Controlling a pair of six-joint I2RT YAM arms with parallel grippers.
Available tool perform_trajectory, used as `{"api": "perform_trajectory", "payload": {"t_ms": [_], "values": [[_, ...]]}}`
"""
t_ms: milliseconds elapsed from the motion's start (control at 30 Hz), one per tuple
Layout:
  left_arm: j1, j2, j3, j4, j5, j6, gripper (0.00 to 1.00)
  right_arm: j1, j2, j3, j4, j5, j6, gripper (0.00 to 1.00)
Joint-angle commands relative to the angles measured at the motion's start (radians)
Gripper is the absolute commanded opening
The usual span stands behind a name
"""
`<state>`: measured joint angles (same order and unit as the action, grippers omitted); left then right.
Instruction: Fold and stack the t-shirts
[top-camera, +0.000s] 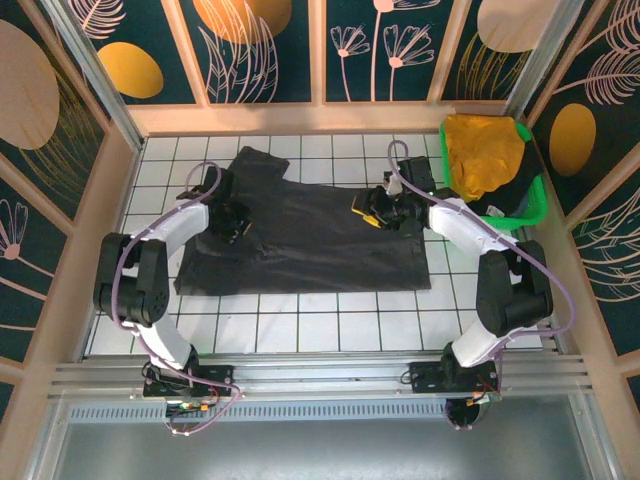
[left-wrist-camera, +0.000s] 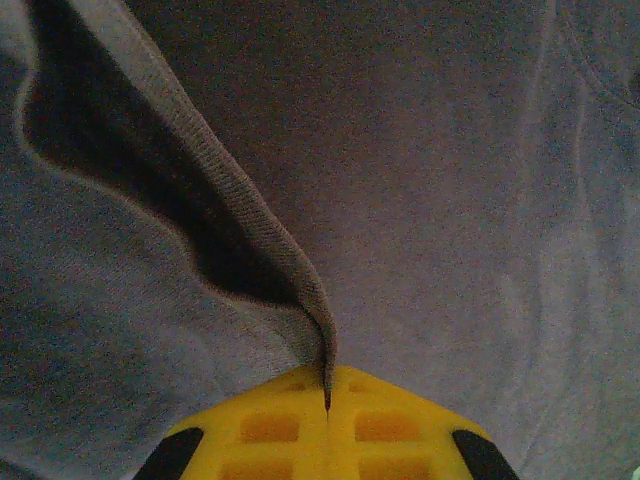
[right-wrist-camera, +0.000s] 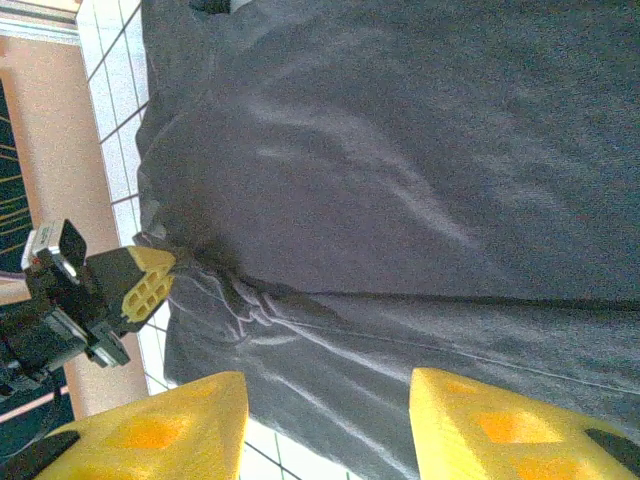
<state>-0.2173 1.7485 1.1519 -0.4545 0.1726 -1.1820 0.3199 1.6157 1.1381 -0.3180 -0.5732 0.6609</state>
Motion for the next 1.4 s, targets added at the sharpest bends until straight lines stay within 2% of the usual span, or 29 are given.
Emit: {"api": "perform_trajectory", "payload": {"t_ms": [0, 233, 367, 433, 867, 1067, 1200, 1233, 1300, 1367], "values": [[-0.024, 0.071, 0.073, -0.047, 0.009, 0.079, 0.00, -0.011, -0.023, -0.014, -0.015, 0.001, -0.002, 0.47], [-0.058, 0.164, 0.175, -0.128, -0.040, 0.197, 0.00, -0.013, -0.028, -0.034, -0.015, -0.010, 0.003, 0.47], [-0.073, 0.158, 0.168, -0.047, -0.026, 0.256, 0.03, -0.013, -0.033, -0.053, -0.015, -0.007, 0.000, 0.47], [-0.082, 0.168, 0.185, -0.025, -0.019, 0.293, 0.01, -0.013, -0.036, -0.066, -0.011, -0.007, -0.001, 0.47], [-0.120, 0.222, 0.267, -0.109, -0.015, 0.384, 0.00, -0.019, -0.029, -0.086, 0.000, -0.019, 0.003, 0.46], [-0.139, 0.253, 0.296, -0.152, -0.013, 0.446, 0.00, -0.028, -0.088, -0.161, 0.199, -0.119, 0.070, 0.46], [-0.145, 0.264, 0.299, -0.161, -0.024, 0.478, 0.00, -0.033, -0.118, -0.199, 0.283, -0.141, 0.103, 0.46], [-0.146, 0.264, 0.304, -0.166, -0.034, 0.487, 0.07, -0.035, -0.121, -0.207, 0.292, -0.143, 0.108, 0.46], [-0.149, 0.258, 0.322, -0.187, -0.081, 0.505, 0.38, -0.042, -0.124, -0.221, 0.292, -0.141, 0.108, 0.46], [-0.148, 0.227, 0.335, -0.223, -0.168, 0.511, 0.59, -0.057, -0.130, -0.238, 0.269, -0.132, 0.092, 0.46]]}}
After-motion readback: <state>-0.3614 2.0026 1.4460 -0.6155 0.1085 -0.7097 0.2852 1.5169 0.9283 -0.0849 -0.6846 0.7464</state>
